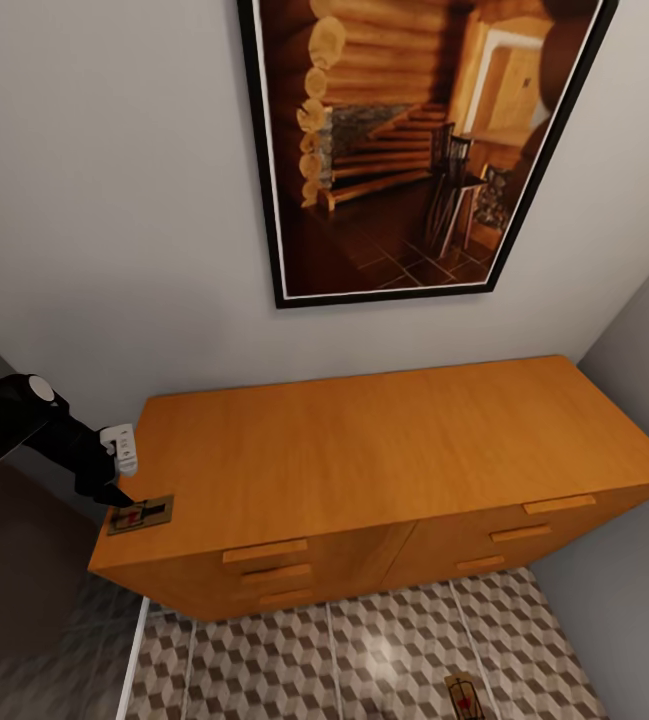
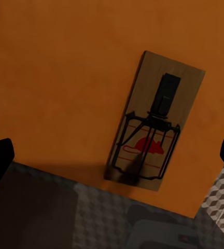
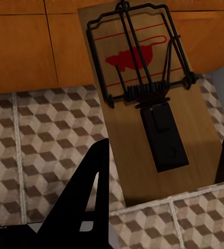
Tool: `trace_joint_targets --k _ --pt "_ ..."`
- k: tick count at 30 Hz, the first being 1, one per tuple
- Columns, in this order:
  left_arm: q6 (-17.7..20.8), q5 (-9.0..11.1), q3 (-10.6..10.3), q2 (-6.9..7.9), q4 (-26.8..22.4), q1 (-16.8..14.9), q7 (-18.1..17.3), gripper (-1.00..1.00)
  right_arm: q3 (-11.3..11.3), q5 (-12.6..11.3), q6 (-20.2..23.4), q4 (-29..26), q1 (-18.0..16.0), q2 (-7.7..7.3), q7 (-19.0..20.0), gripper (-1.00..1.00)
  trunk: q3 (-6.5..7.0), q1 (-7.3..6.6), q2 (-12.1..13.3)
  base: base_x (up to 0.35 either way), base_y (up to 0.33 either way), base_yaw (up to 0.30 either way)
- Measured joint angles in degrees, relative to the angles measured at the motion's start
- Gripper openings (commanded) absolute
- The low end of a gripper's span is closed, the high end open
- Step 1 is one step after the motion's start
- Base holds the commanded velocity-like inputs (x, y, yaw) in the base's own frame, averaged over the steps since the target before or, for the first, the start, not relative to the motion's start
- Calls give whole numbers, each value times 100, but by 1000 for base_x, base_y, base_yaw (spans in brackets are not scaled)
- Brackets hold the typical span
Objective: Take the four mousetraps from the cabinet in the bathroom and place them on the bathroom floor. Make sure all four end up on the same floor surface, and ensure that at least two of them are either under or directly next to the same bathroom sink.
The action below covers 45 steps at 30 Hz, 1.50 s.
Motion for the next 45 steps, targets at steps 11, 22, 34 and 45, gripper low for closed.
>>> trace_joint_targets --k 11,22,34,45 --pt "4 0 -18 -2 2 1 7 100 1 0 0 1 0 2 1 -100 0 1 0 7 2 0" --pt "9 -1 -295 -51 5 1 8 100 1 0 0 -1 -1 2 1 -100 0 1 0 0 0 0" --pt "9 -5 -347 -65 3 1 8 100 1 1 0 -1 0 2 1 -100 0 0 0 0 0 0" --pt "10 -3 -505 -66 6 1 8 100 0 0 0 2 0 2 0 -100 0 1 0 0 0 0"
